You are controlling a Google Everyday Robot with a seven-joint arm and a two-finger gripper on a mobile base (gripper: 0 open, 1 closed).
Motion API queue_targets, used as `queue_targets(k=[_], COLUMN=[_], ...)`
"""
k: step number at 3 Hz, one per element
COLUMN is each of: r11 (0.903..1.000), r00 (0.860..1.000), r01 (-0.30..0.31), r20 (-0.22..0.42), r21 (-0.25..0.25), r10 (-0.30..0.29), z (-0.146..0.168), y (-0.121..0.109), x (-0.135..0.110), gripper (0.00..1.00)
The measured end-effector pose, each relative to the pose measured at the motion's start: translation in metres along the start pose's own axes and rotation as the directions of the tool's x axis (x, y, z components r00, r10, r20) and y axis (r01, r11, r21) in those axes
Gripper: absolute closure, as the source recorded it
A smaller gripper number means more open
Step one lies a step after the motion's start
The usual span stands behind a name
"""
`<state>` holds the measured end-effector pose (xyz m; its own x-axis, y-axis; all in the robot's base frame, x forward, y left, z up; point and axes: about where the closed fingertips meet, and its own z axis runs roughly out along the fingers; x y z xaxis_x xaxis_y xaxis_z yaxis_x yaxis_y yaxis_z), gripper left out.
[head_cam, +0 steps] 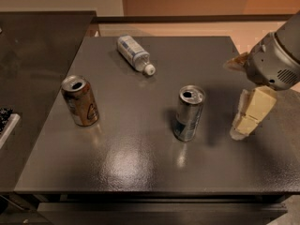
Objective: Knock redbull can over
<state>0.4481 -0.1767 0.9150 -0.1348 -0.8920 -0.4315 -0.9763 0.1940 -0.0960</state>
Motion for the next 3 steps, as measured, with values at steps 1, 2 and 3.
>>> queue_targets(k=[1, 2, 3], r11=[0.9984, 0.9948, 0.9914], r00=[0.994, 0.976, 0.951], r01=[0.017, 0.043, 0.065], r20=[0.111, 0.216, 0.308], r21=[-0.054, -0.093, -0.114], r10=[-0.011, -0.022, -0.027], z=[0.021, 0.034, 0.044], y=[0.015, 0.026, 0.031], x=[-0.01, -0.021, -0.034], gripper=[0.0, 0.0, 0.0])
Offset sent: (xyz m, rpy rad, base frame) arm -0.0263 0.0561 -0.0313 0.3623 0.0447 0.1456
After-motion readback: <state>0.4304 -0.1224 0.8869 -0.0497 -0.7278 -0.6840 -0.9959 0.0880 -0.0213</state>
